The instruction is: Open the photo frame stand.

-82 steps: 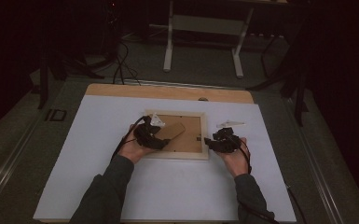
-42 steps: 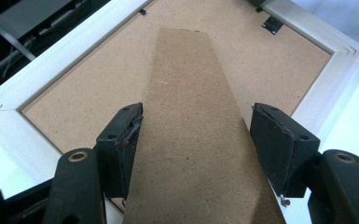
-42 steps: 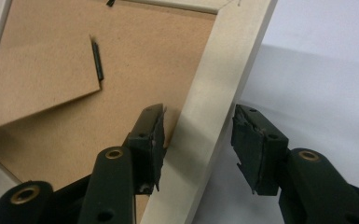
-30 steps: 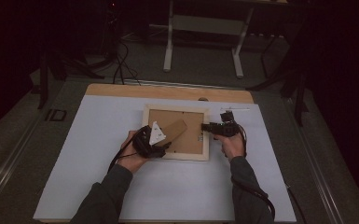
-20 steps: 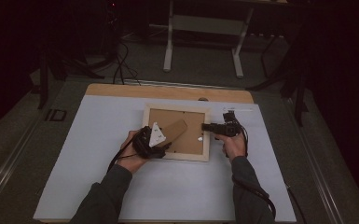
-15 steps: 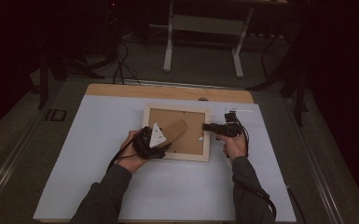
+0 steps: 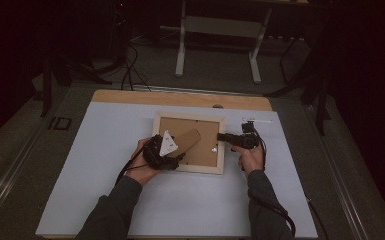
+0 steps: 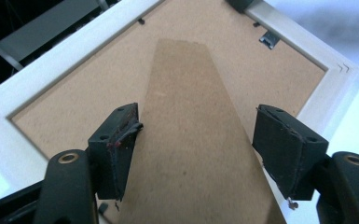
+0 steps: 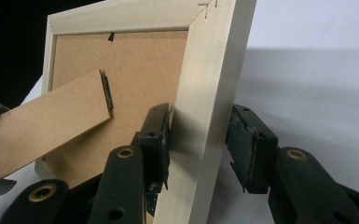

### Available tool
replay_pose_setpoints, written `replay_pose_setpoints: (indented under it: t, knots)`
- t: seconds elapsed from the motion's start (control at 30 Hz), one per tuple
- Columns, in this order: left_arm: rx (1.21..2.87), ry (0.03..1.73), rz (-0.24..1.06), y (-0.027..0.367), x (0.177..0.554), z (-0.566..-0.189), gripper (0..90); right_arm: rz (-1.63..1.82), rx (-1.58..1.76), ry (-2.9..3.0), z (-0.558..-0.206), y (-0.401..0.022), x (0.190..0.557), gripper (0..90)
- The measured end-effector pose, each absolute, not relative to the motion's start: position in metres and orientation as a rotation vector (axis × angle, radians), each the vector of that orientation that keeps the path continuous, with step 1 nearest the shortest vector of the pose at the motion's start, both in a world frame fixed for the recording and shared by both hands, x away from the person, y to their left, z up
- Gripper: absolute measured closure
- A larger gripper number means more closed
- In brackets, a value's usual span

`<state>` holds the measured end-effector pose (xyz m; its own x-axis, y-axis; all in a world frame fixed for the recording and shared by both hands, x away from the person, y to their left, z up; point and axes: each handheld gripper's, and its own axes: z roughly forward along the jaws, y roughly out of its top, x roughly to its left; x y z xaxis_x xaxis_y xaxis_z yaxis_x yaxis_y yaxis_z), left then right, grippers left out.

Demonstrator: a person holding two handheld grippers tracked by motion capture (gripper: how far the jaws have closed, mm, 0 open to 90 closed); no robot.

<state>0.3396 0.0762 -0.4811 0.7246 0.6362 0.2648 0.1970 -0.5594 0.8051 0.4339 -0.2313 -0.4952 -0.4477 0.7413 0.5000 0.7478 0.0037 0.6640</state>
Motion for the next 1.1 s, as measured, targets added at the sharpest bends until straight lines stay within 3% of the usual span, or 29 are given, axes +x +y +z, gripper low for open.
replay_pose_setpoints:
  t: [0.23, 0.73, 1.1]
  knots:
    - [2.063, 0.689, 0.619, 0.08, 0.343, -0.48, 32.9, -1.498, -1.65, -2.217, -0.496, -0.231, 0.431, 59.7]
    - [1.897, 0.936, 0.267, 0.101, 0.364, -0.482, 40.1, -1.529, -1.652, -2.213, -0.495, -0.23, 0.428, 59.5]
    - [1.909, 0.945, 0.073, 0.103, 0.372, -0.488, 52.7, -1.55, -1.635, -2.235, -0.492, -0.228, 0.426, 60.0]
